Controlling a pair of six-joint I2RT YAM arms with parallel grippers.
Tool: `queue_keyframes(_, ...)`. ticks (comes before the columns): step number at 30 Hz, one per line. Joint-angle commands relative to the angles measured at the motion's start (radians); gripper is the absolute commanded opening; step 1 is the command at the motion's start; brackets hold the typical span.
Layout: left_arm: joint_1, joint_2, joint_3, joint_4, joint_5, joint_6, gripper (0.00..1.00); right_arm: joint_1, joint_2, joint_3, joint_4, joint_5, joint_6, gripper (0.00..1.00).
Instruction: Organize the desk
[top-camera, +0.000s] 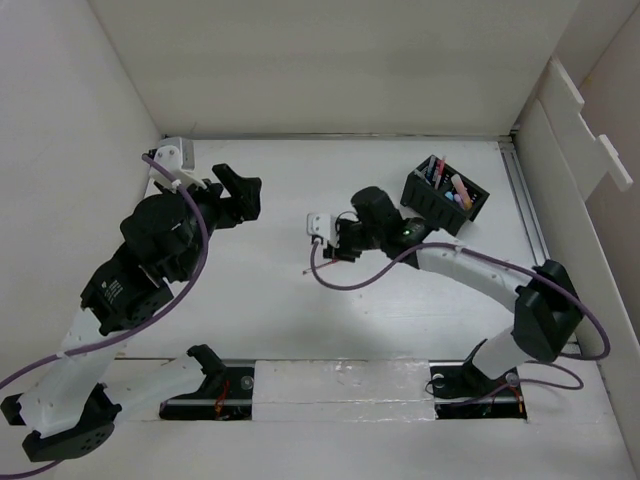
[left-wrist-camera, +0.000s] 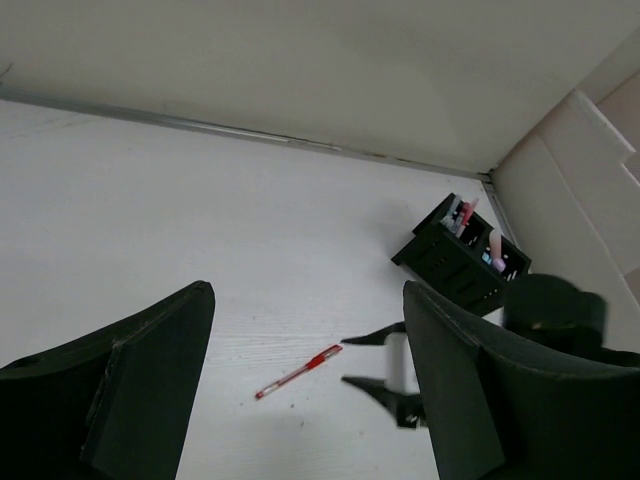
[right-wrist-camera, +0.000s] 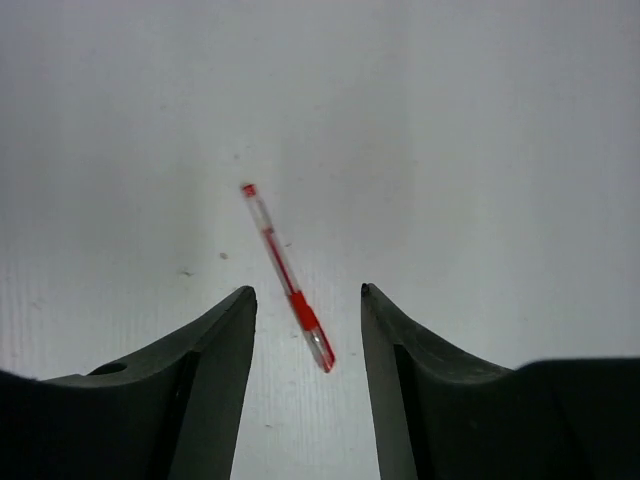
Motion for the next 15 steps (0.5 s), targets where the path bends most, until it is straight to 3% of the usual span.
queue_keyframes(1,0.004,-0.02,0.008,0.102,0.044,0.032,0.72,0.061,0.087,0.089,-0.158,0.067,-0.14,0.52)
queue_keyframes(8,0.004,-0.025,0.028,0.103,0.071,0.035,0.72,0.148,0.369,0.339,-0.342,0.123,-0.241,0.57)
queue_keyframes(15,0.004,-0.074,0.003,0.071,0.042,0.015,0.72,0.168,0.512,0.45,-0.384,0.137,-0.275,0.46)
